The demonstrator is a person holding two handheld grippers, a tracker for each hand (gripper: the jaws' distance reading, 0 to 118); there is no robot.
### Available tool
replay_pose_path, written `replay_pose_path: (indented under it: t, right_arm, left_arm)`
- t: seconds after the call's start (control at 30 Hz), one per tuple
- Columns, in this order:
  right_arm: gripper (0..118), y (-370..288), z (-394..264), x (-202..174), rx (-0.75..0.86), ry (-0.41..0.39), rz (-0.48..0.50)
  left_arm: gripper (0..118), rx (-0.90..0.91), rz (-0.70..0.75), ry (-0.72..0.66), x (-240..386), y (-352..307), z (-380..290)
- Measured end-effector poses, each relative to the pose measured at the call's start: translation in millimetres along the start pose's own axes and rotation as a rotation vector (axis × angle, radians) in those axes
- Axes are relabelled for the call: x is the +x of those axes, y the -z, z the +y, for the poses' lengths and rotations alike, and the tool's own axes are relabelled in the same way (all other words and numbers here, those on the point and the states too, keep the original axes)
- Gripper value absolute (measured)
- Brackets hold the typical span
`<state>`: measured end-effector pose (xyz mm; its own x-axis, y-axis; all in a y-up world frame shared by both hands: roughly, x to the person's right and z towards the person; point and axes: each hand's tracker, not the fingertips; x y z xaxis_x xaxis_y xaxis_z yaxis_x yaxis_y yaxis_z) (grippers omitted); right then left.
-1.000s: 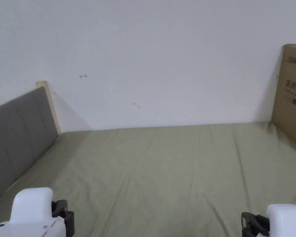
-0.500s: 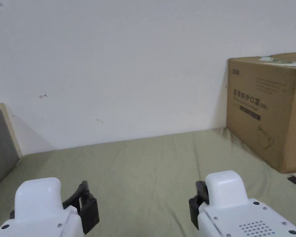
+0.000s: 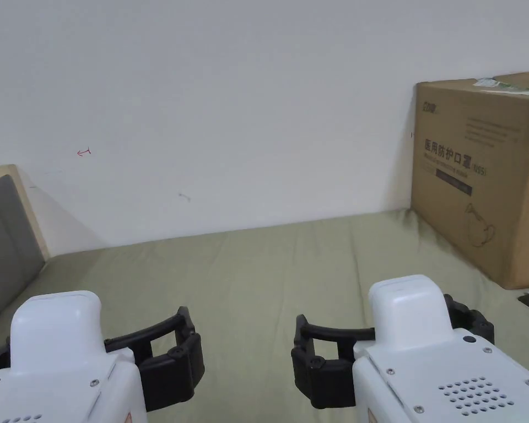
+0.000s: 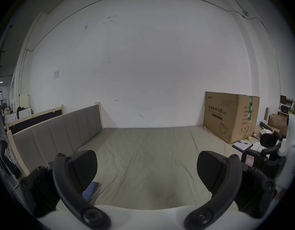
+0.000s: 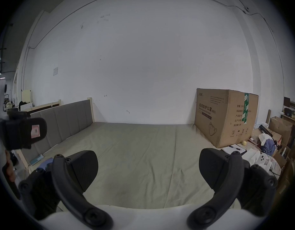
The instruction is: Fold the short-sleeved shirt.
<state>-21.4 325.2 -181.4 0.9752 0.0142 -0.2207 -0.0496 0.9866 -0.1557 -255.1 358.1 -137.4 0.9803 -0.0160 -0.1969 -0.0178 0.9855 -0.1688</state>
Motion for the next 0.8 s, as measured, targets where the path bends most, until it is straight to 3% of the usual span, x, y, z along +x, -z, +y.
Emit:
replay_pose_path:
  t: [0.13,0.3,0.8]
  right_arm:
    - [118,2,2,11,0.007,0.041,-0.005]
    - [118,3,12,23,0.012,0.065,-0.019]
    - [118,12,8,21,-0.014,0.049,-0.019]
  left_arm:
    - [117,-0.014,-0.036,-0.006,0,1,-4]
    - [117,0.0,0.023,0.034,11,1,-9]
    - [117,-0.028,0.047,0.004,10,12,-13]
